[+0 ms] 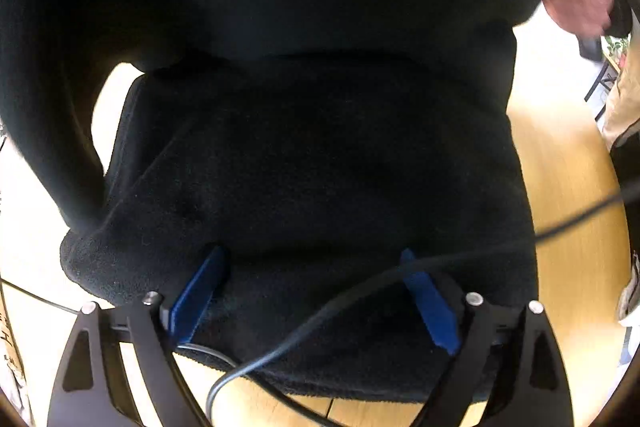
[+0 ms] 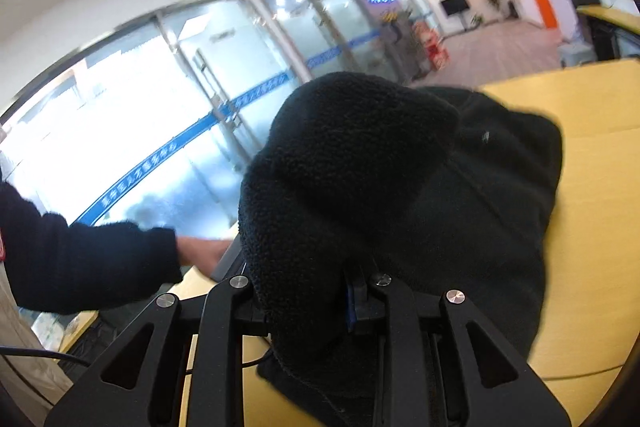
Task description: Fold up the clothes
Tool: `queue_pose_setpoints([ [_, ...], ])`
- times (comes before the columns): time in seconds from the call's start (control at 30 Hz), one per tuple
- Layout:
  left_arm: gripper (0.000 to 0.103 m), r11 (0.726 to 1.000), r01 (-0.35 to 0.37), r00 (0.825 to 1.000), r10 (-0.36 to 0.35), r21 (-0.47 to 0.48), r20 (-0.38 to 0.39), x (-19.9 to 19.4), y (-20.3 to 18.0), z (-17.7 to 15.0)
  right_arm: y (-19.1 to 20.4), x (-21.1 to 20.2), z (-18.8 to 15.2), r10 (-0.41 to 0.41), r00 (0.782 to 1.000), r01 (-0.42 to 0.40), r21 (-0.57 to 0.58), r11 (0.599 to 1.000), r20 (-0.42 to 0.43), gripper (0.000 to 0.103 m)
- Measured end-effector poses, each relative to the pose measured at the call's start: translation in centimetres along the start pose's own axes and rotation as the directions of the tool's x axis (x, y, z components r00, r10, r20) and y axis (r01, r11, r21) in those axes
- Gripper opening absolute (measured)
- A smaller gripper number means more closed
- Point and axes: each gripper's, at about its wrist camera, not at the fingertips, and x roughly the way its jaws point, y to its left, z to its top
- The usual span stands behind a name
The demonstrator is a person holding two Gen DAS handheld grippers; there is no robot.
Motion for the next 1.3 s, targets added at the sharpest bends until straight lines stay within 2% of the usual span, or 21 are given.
queue_pose_setpoints([
  [0.1,0.095,1.0,0.002,1.0,-0.002,-0.019,0.013,-0.1,0.5,-0.4,0.5,2.0,-0.9,0.028,0.998,-0.028,-0.009,1.0,-0.049,0.023],
  [0.23,0.092,0.998,-0.029,1.0,0.029,-0.049,-0.001,-2.2,1.0,-1.5,-0.2,3.3,-2.7,-0.016,0.993,0.01,-0.047,0.999,-0.118,0.023],
  [0.37,0.088,0.988,-0.11,0.993,0.105,-0.105,-0.053,-8.5,0.9,-4.3,0.2,4.5,-2.3,-0.018,0.989,0.005,-0.088,0.996,-0.144,0.023],
  [0.47,0.088,0.957,-0.199,0.979,0.186,-0.211,-0.08,-15.0,2.0,-6.7,1.3,5.2,-2.6,-0.038,0.985,0.011,-0.157,0.987,-0.171,0.023],
  [0.53,0.088,0.915,-0.26,0.966,0.246,-0.307,-0.085,-19.4,3.6,-7.7,1.8,6.4,-4.6,-0.1,0.968,0.035,-0.274,0.961,-0.228,0.024],
  [0.57,0.088,0.886,-0.301,0.954,0.287,-0.353,-0.093,-21.4,4.0,-7.2,1.9,7.0,-5.7,-0.13,0.958,0.042,-0.324,0.945,-0.255,0.024],
  [0.63,0.088,0.824,-0.382,0.923,0.365,-0.419,-0.124,-26.3,5.3,-7.1,1.8,7.7,-8.3,-0.174,0.937,0.042,-0.398,0.916,-0.302,0.025],
  [0.7,0.088,0.757,-0.461,0.884,0.438,-0.463,-0.165,-31.5,6.7,-7.3,2.2,7.8,-9.1,-0.211,0.931,0.046,-0.478,0.877,-0.297,0.025],
  [0.77,0.088,0.69,-0.537,0.838,0.505,-0.484,-0.209,-35.8,7.5,-7.6,2.3,7.8,-8.4,-0.218,0.935,0.052,-0.497,0.866,-0.281,0.024],
  [0.8,0.089,0.651,-0.564,0.816,0.535,-0.508,-0.22,-38.5,6.9,-7.8,2.0,7.6,-7.8,-0.203,0.941,0.053,-0.474,0.879,-0.27,0.024],
  [0.83,0.089,0.621,-0.568,0.807,0.551,-0.54,-0.215,-40.8,5.5,-7.8,1.9,7.1,-7.1,-0.189,0.949,0.058,-0.447,0.893,-0.254,0.024],
  [0.87,0.091,0.59,-0.556,0.803,0.562,-0.585,-0.196,-42.5,5.9,-8.0,1.9,6.6,-6.6,-0.182,0.955,0.066,-0.429,0.901,-0.235,0.024],
  [0.9,0.092,0.57,-0.538,0.804,0.569,-0.62,-0.175,-43.4,6.2,-8.0,2.2,6.6,-6.3,-0.189,0.956,0.075,-0.44,0.895,-0.222,0.024],
  [0.97,0.092,0.583,-0.492,0.819,0.561,-0.647,-0.117,-42.5,6.1,-6.8,2.7,7.7,-7.1,-0.222,0.943,0.074,-0.493,0.867,-0.249,0.025],
  [1.03,0.093,0.632,-0.451,0.838,0.543,-0.63,-0.056,-38.9,6.3,-4.9,3.4,9.6,-9.8,-0.28,0.916,0.06,-0.592,0.803,-0.288,0.028],
  [1.07,0.094,0.66,-0.412,0.86,0.509,-0.629,-0.029,-35.9,6.4,-4.2,3.7,10.3,-10.9,-0.305,0.906,0.053,-0.636,0.77,-0.294,0.029],
  [1.1,0.094,0.686,-0.371,0.881,0.474,-0.626,-0.003,-33.0,6.5,-3.4,4.1,10.4,-11.6,-0.318,0.907,0.053,-0.671,0.739,-0.278,0.031],
  [1.17,0.093,0.758,-0.268,0.928,0.368,-0.595,0.05,-25.2,6.7,-1.1,4.8,10.4,-12.8,-0.34,0.907,0.055,-0.731,0.68,-0.248,0.031],
  [1.2,0.093,0.801,-0.224,0.946,0.316,-0.556,0.074,-21.8,6.8,0.6,4.8,10.4,-12.9,-0.348,0.906,0.058,-0.743,0.667,-0.242,0.031],
  [1.23,0.093,0.842,-0.191,0.957,0.274,-0.504,0.095,-19.2,6.3,2.3,4.9,10.3,-13.1,-0.351,0.906,0.057,-0.753,0.656,-0.236,0.03],
  [1.3,0.093,0.913,-0.141,0.968,0.207,-0.382,0.139,-14.3,5.3,5.9,4.9,10.2,-13.8,-0.353,0.91,0.054,-0.78,0.623,-0.218,0.031],
])
